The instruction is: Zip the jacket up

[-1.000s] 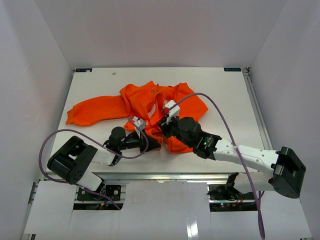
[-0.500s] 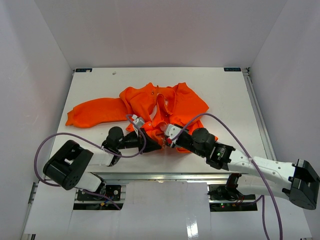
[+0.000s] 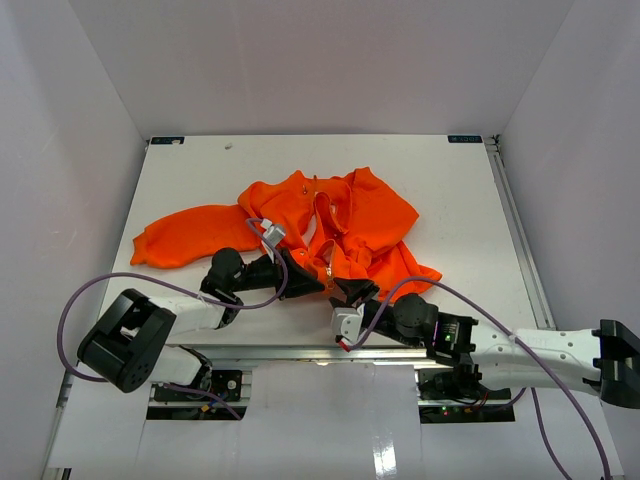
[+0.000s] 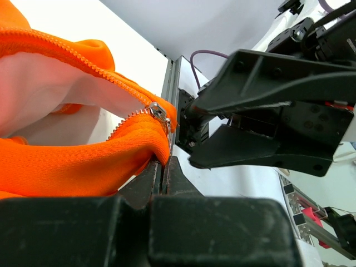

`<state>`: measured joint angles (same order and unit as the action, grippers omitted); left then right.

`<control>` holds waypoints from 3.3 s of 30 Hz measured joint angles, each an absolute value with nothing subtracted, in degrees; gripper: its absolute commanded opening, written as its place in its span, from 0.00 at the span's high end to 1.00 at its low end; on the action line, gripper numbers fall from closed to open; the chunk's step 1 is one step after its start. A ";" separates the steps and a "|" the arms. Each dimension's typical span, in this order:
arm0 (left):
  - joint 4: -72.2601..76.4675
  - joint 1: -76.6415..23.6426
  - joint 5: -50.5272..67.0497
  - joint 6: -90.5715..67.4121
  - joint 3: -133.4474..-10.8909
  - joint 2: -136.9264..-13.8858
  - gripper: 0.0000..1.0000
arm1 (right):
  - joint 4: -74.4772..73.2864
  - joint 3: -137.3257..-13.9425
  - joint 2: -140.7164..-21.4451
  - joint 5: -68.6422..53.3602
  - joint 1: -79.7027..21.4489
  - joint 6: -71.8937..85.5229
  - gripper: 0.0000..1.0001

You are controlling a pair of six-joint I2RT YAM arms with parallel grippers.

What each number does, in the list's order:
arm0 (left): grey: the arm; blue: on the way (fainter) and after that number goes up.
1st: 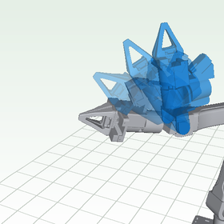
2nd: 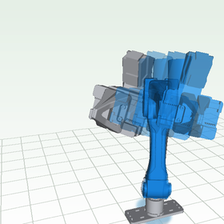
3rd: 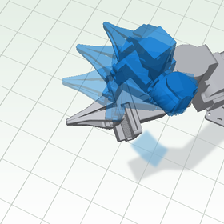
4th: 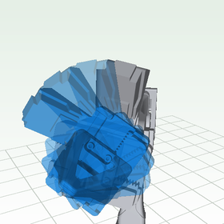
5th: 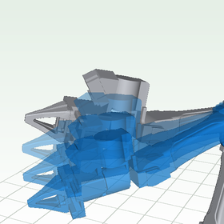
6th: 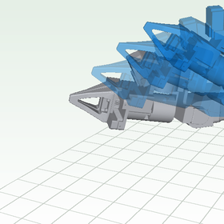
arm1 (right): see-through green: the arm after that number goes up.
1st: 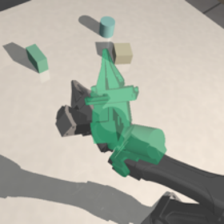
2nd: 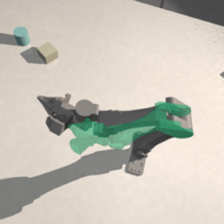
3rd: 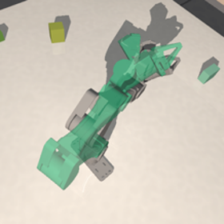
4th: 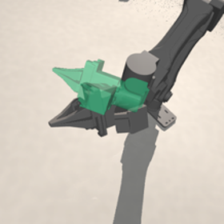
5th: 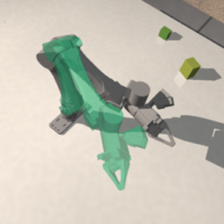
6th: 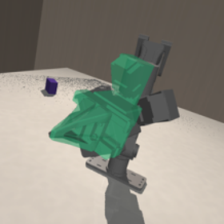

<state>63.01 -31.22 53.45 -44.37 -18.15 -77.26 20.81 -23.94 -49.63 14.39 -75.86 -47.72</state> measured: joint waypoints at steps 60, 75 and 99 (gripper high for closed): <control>65.84 -30.60 53.14 -47.00 -17.61 -77.34 1.00 | 34.50 -22.59 -60.64 25.23 -78.29 -56.89 0.86; 65.91 -30.48 52.10 -45.88 -17.61 -77.34 1.00 | 34.37 -22.63 -58.92 25.56 -77.69 -53.93 0.92; 62.41 -30.76 52.58 -43.63 -17.53 -76.55 1.00 | 33.42 -27.22 -61.12 31.72 -76.84 -47.34 0.92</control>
<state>62.41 -30.76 52.58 -43.63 -17.53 -76.55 33.42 -27.22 -61.12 31.72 -76.84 -47.34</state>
